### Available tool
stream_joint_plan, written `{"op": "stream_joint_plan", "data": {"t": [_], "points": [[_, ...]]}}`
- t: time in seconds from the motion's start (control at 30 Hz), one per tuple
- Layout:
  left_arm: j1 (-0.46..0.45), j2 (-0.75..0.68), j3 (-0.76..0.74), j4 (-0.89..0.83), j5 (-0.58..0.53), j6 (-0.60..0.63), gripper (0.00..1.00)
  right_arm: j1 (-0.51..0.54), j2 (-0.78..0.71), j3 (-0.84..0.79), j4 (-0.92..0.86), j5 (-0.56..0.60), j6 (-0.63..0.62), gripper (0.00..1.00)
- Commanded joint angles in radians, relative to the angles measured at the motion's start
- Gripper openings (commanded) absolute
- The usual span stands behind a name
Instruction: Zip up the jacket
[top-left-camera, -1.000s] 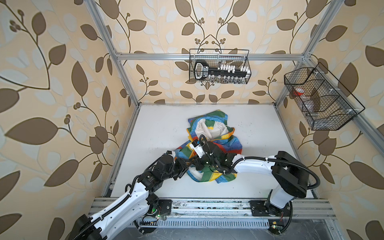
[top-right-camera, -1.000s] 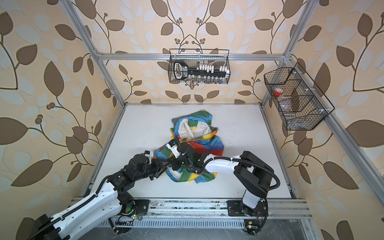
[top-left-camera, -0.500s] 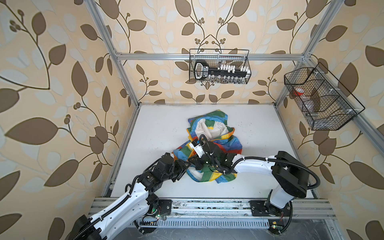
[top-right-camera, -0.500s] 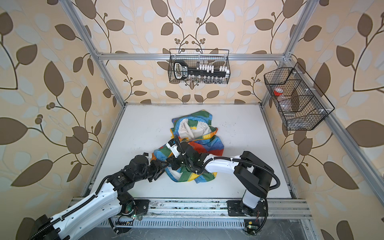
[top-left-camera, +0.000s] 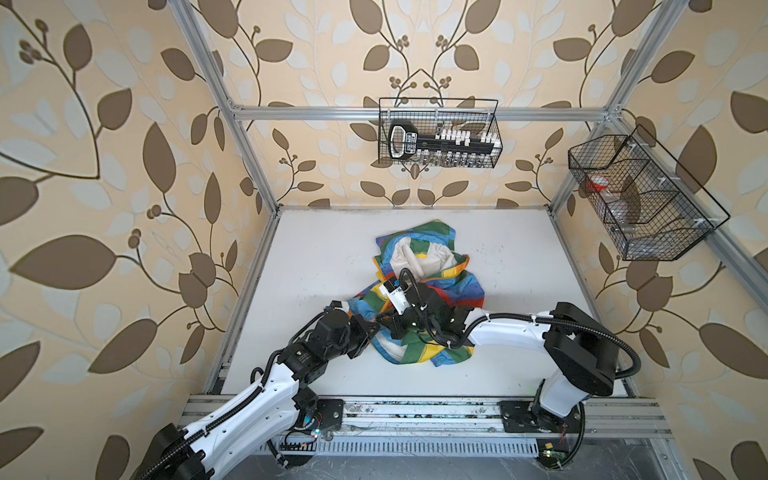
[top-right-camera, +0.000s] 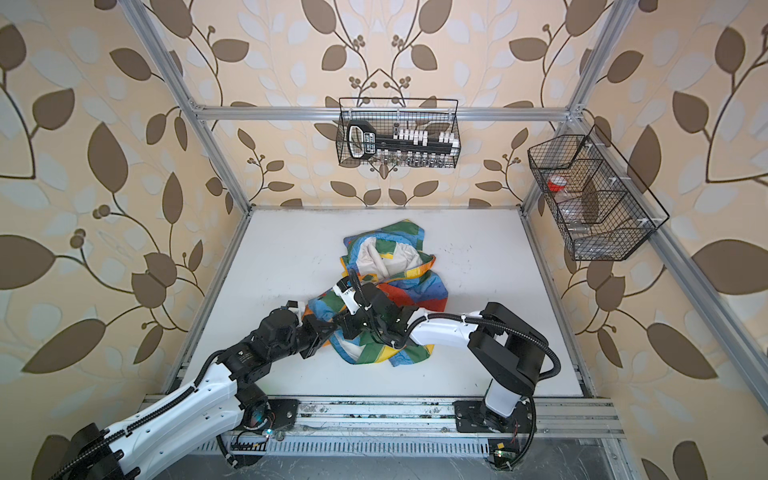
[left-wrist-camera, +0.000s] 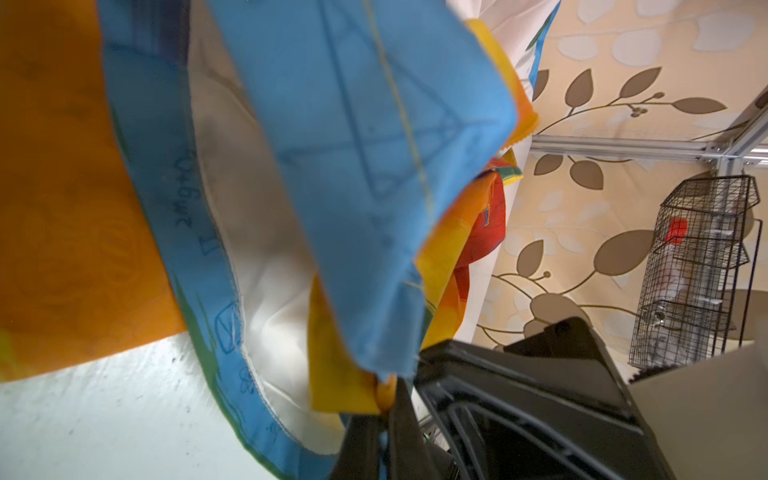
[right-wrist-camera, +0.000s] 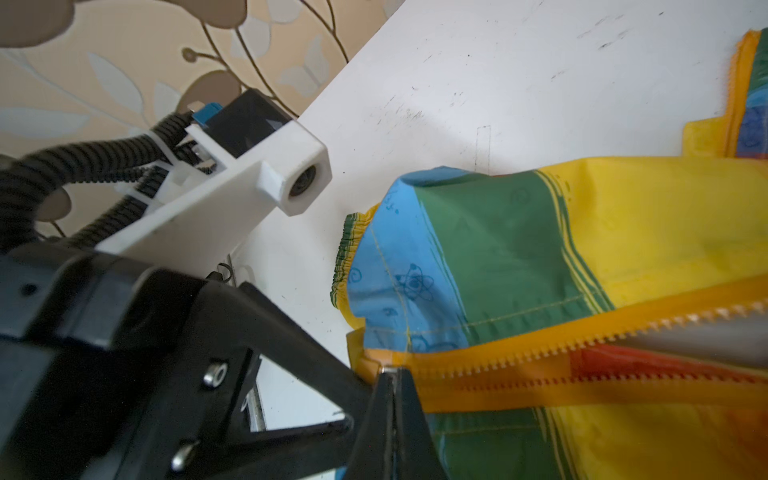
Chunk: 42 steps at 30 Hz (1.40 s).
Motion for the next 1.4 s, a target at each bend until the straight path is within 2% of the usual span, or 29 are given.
{"op": "stream_joint_plan", "data": {"t": [0.0,0.43,0.53,0.77,0.93,0.97,1.0,1.03,1.17,1.27,1.37], "points": [[-0.002,-0.024,-0.016,0.017,-0.03,0.0,0.0,0.008,-0.025,-0.004,0.006,0.037,0.002,0.0],[-0.003,-0.135,-0.049,-0.036,-0.012,-0.014,0.0,-0.038,-0.027,-0.045,-0.007,0.187,-0.018,0.0],[-0.003,-0.158,-0.054,-0.048,-0.014,-0.017,0.0,-0.04,-0.026,-0.046,-0.01,0.19,-0.02,0.0],[-0.003,-0.124,-0.06,0.01,-0.019,-0.027,0.0,-0.01,-0.044,-0.041,0.029,0.026,-0.04,0.0],[-0.003,-0.059,-0.047,0.064,-0.004,-0.02,0.0,-0.039,-0.023,-0.033,0.034,-0.099,0.043,0.0],[-0.003,-0.05,-0.047,0.07,-0.003,-0.019,0.0,-0.052,-0.02,-0.039,0.048,-0.125,0.072,0.03],[-0.003,-0.045,-0.048,0.076,-0.001,-0.021,0.0,-0.059,-0.021,-0.043,0.058,-0.137,0.098,0.11],[-0.003,-0.04,-0.05,0.082,0.001,-0.02,0.0,-0.065,-0.028,-0.055,0.072,-0.134,0.127,0.23],[-0.002,-0.036,-0.059,0.088,0.0,-0.022,0.0,-0.08,-0.114,-0.132,0.137,-0.071,0.234,0.53],[-0.002,-0.039,-0.071,0.103,0.0,-0.028,0.0,-0.101,-0.206,-0.19,0.13,0.005,0.363,0.64],[-0.003,-0.036,-0.075,0.117,0.0,-0.025,0.0,-0.114,-0.293,-0.289,0.165,0.038,0.598,0.64]]}}
